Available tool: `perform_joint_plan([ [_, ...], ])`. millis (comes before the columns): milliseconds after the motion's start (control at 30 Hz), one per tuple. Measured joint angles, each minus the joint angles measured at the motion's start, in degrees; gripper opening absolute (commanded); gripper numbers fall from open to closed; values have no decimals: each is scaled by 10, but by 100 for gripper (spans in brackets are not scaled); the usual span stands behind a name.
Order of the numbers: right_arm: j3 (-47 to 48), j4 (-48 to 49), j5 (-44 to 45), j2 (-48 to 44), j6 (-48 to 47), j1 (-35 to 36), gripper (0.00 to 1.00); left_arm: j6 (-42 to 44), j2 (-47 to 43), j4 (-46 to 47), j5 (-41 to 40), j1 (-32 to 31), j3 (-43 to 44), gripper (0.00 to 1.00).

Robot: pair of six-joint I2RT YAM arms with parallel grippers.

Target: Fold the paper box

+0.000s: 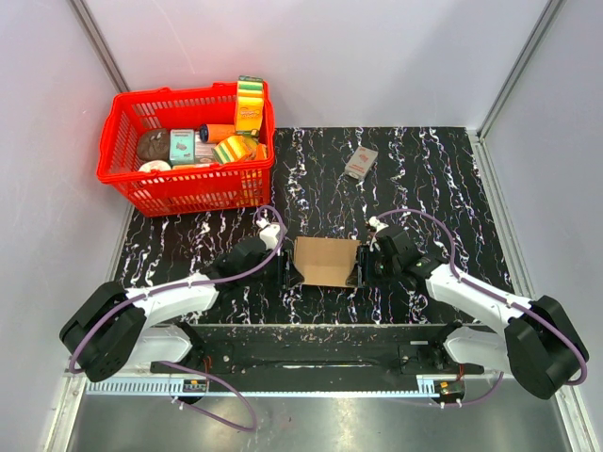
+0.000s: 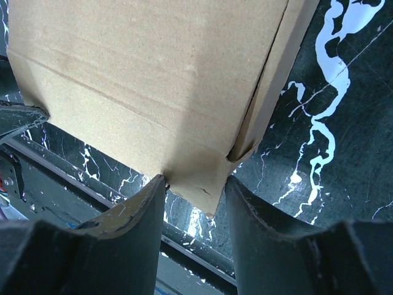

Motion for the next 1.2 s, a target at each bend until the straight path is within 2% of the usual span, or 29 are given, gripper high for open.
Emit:
perform_joint_plan([
  [133, 0, -1, 0, 0, 0, 0, 48, -1, 0, 0, 0, 1, 0, 46],
  [333, 0, -2, 1, 0, 0, 0, 48, -7, 0, 0, 0, 2, 0, 38],
  [1200, 0, -8, 4, 2, 1, -1, 49, -25, 9, 14, 10, 3, 0, 33],
])
